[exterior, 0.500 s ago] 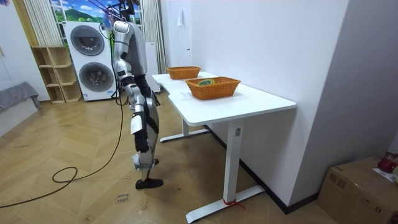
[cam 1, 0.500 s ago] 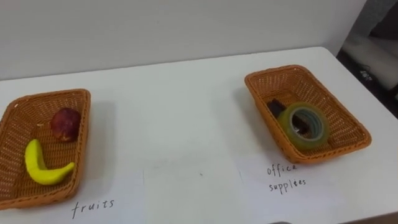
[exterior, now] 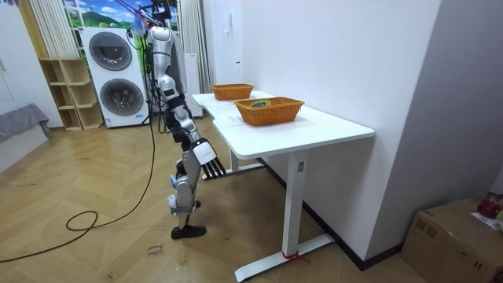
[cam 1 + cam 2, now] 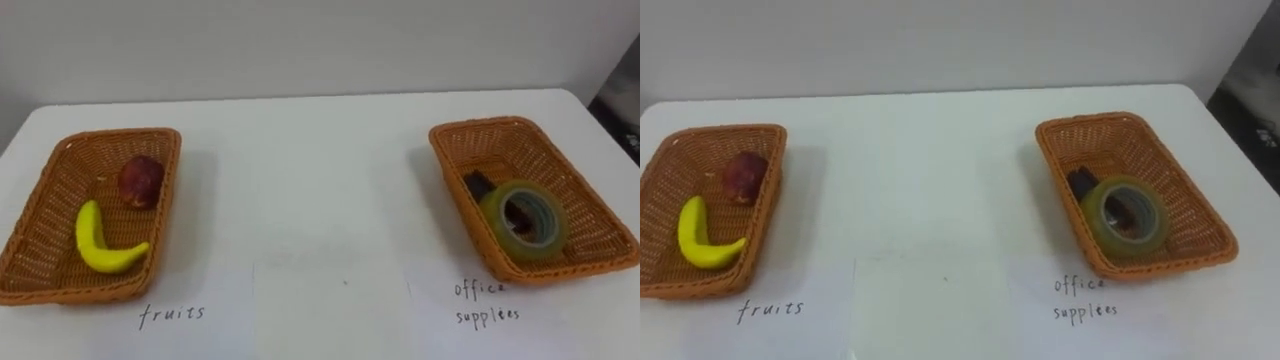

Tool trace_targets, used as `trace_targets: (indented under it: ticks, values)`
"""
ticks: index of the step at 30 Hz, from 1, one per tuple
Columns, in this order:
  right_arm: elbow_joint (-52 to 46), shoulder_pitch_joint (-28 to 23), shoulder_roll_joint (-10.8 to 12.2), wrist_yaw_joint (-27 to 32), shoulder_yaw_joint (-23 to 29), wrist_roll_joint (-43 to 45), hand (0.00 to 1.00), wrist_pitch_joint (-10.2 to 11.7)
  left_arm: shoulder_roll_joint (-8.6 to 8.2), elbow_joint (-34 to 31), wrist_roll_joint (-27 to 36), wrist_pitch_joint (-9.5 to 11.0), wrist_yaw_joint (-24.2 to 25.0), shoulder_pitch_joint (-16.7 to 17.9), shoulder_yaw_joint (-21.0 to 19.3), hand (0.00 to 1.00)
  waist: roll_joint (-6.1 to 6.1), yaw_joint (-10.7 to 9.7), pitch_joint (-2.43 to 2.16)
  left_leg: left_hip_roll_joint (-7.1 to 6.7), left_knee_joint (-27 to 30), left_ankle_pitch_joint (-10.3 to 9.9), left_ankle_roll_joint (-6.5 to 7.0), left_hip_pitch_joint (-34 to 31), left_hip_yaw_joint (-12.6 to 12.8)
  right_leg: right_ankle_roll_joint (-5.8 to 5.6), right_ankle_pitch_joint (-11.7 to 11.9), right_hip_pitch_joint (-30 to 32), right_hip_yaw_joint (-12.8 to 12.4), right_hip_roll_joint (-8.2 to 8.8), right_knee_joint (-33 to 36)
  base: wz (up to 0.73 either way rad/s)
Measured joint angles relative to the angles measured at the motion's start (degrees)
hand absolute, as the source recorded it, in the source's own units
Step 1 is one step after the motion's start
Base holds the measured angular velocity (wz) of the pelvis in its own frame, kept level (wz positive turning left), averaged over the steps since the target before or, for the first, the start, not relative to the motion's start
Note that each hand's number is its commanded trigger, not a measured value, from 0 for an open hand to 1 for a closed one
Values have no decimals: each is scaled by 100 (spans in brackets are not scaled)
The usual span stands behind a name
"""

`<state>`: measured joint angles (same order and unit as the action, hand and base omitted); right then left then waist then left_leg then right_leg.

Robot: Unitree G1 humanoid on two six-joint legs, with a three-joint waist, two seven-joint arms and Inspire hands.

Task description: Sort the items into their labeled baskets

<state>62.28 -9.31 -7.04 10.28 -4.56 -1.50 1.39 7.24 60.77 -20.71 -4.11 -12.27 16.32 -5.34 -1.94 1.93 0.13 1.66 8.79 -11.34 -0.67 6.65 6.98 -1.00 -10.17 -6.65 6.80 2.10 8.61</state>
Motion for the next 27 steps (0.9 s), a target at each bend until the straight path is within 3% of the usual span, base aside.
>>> trace_targets:
  ticks: [7, 19, 27]
  values:
    - [87, 79, -3, -239, -89, 5, 0, -137, -56, -4, -28, -302, 166, 93, 1, 0, -12, 18, 8, -30, 53, -29, 15, -19, -136, -14, -19, -68, 134, 35, -11, 10]
    - [453, 125, -2, -280, -80, -650, 0, -147, -167, -9, -22, -305, 148, 75, 117, 0, 56, -20, -16, -33, 106, -88, 19, -6, -180, -22, -24, -183, 135, 29, -88, 1]
    - [468, 118, -2, -415, -82, -1188, 0, -146, -168, -7, -27, -297, 188, -8, 104, 0, 64, -22, 6, -56, 112, -98, 19, -18, -260, -36, -35, -239, 214, 36, -162, 5]
